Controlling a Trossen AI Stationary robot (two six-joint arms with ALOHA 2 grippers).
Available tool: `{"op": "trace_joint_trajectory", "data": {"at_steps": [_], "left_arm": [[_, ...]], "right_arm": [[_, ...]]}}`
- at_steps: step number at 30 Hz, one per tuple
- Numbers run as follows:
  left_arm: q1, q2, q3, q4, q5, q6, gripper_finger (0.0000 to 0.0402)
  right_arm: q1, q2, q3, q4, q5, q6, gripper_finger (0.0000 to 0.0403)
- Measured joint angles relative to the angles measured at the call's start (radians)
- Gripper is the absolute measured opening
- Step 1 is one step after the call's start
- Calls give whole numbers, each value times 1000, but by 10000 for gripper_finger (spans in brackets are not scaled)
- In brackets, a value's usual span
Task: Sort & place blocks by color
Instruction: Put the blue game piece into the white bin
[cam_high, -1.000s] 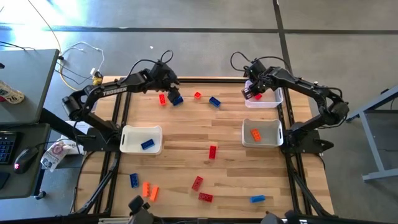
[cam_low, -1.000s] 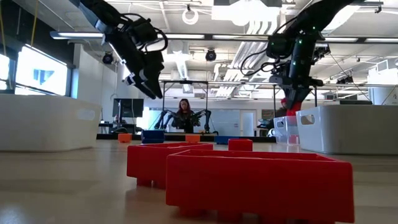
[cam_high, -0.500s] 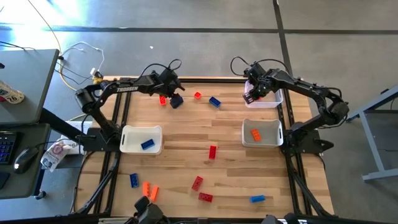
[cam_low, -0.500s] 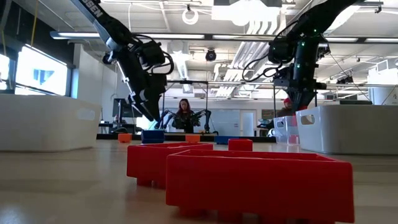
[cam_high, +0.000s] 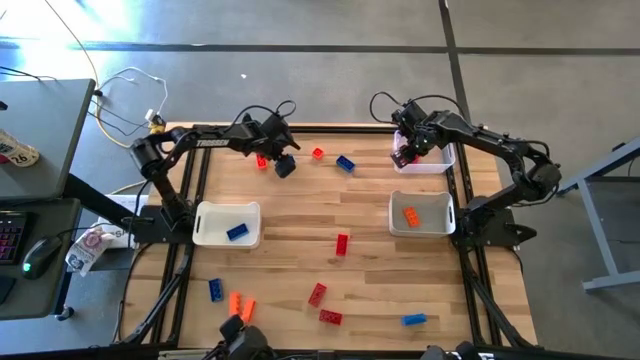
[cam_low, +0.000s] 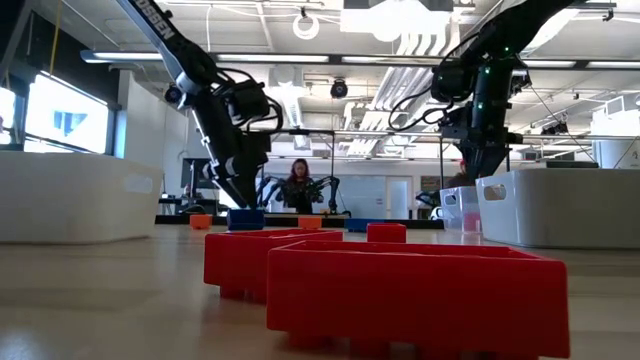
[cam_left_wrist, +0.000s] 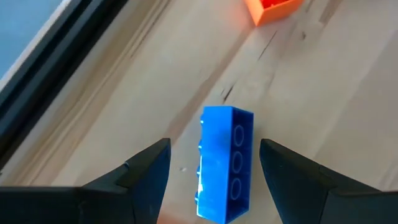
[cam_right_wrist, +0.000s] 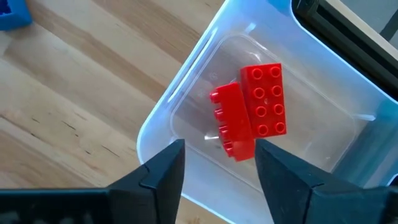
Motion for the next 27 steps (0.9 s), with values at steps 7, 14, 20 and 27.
{"op": "trace_joint_trajectory", "data": {"at_steps": [7, 14, 20, 27], "left_arm": [[0, 54, 0, 2, 1, 0, 232], [0, 85, 0, 20, 1, 0, 226], [0, 86, 0, 19, 2, 0, 171], [0, 85, 0, 19, 2, 0, 73]], "right_arm": [[0, 0, 0, 3, 0, -8, 181], [0, 0, 0, 6, 0, -8, 181], [0, 0, 0, 6, 0, -8, 181], [0, 0, 0, 5, -1, 2, 181]]}}
